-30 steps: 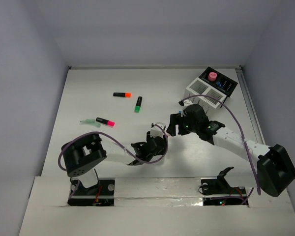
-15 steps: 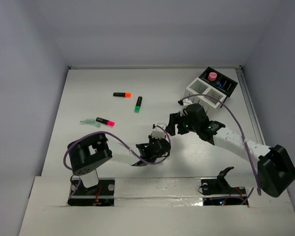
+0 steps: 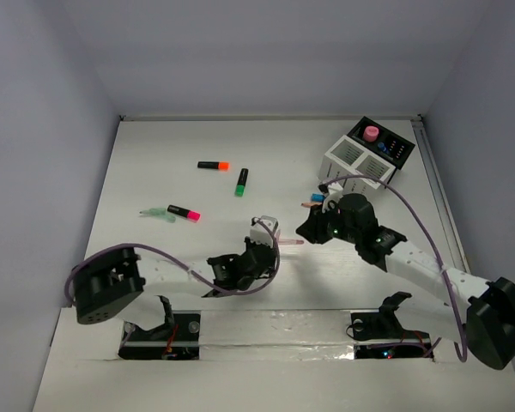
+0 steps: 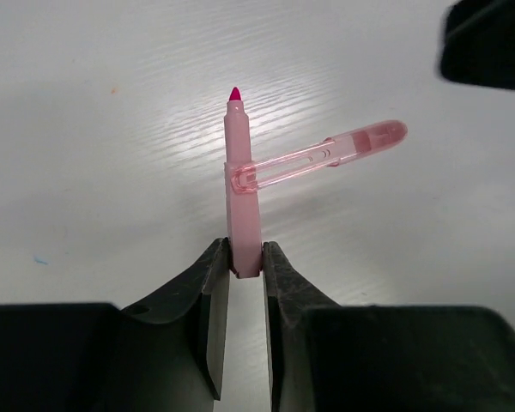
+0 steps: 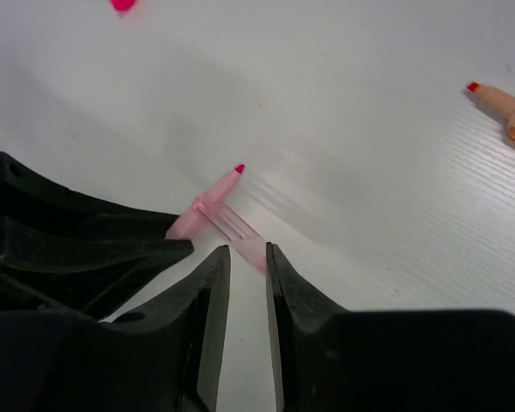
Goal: Sort the stationery into containers
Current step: Pick up the pen from the center of the board.
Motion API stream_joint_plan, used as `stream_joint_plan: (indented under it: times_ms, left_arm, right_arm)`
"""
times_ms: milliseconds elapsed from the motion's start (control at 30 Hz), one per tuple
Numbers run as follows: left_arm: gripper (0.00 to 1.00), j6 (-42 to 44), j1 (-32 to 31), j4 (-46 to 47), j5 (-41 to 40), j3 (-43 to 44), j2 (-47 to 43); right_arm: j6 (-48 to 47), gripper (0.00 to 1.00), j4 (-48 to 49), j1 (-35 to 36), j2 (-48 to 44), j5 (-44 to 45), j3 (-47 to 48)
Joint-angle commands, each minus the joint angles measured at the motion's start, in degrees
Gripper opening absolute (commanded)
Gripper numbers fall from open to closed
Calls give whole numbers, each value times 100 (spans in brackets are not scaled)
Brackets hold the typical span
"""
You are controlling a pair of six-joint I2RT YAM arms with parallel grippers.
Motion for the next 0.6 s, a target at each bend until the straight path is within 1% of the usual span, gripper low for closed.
stream_joint_plan:
  times_ms: [0,33,67,100,133,167,200,267,333,400,467,533,567]
  left_arm:
    - [0,457,143,617,794,-193,-771]
    - [0,458,196,636,927,-237,-1112]
    - [0,466,249,679,1059,-333,-1281]
    - [0,510,380,723,1400,-386,-1474]
    - [0,510,451,750,1542,-430,-1832]
    - [0,493,521,759,1666,-518,-1993]
    - [0,484,644,767,1928,-553,-2160]
    - [0,458,723,759,2114,-606,-2573]
    - [0,440,786,759,2343,-668,-2924]
    - [0,440,786,759,2501,-703,-3092]
    - [0,431,838,750,2598,-712,-3233]
    - [0,405,838,785,2739,-729,-3338]
    - [0,379,838,846,2765,-747,-3356]
  right_arm:
    - [-105,31,1172,18,-336,-708,-161]
    - [-96,33,1261,18,-441,-944,-170]
    - [-87,48,1358,18,-495,-1077,-170]
    - [-87,56,1567,18,-539,-1235,-179]
    - [-70,63,1691,18,-591,-1506,-196]
    - [-44,74,1806,18,-705,-1578,-214]
    - [-17,78,1955,18,-767,-1649,-231]
    - [-43,82,2018,18,-908,-1685,-223]
    - [-131,84,2018,18,-1119,-1571,-197]
    - [-166,86,2009,18,-1216,-1605,-144]
    - [-131,84,2114,18,-1225,-1824,-91]
    - [-9,81,2412,18,-1225,-2017,-109]
    - [9,73,2474,18,-1216,-2071,-82]
